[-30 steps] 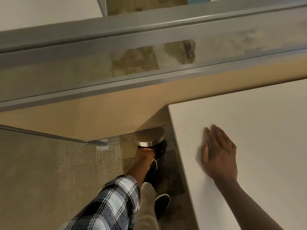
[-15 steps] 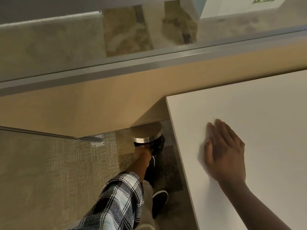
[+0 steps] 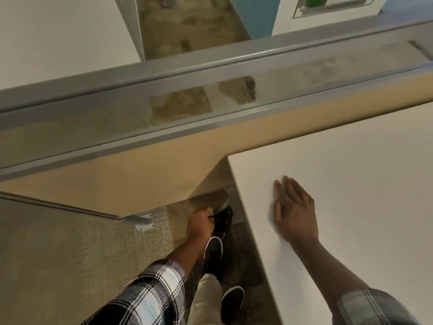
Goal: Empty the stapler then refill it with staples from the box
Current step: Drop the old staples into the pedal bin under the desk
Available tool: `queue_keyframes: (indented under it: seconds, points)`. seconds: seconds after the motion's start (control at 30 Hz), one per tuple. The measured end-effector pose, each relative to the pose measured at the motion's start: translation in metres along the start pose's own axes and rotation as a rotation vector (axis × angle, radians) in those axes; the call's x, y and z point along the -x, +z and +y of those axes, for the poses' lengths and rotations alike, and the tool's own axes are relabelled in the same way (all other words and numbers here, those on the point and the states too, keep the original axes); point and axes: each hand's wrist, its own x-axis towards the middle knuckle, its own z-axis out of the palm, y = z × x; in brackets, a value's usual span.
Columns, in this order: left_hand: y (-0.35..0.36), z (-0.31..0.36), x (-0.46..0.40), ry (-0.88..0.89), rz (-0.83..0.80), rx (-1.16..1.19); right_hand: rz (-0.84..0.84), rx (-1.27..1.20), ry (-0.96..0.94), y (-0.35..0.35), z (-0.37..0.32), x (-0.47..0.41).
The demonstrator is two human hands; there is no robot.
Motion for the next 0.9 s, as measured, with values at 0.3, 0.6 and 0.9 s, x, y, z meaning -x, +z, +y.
queue_keyframes:
  seconds: [0.3, 0.6, 0.9]
  points:
    - [-0.060, 0.055, 0.057, 0.454, 0.205, -0.255, -0.243, 0.011, -0.001, -0.031, -0.010, 0.011]
    - [-0.083, 0.148, 0.113, 0.860, 0.234, -0.401, -0.084, 0.018, 0.144, -0.086, 0.007, 0.077]
    - [-0.034, 0.235, 0.151, 1.261, 0.153, -0.489, 0.035, 0.015, 0.438, -0.128, 0.046, 0.147]
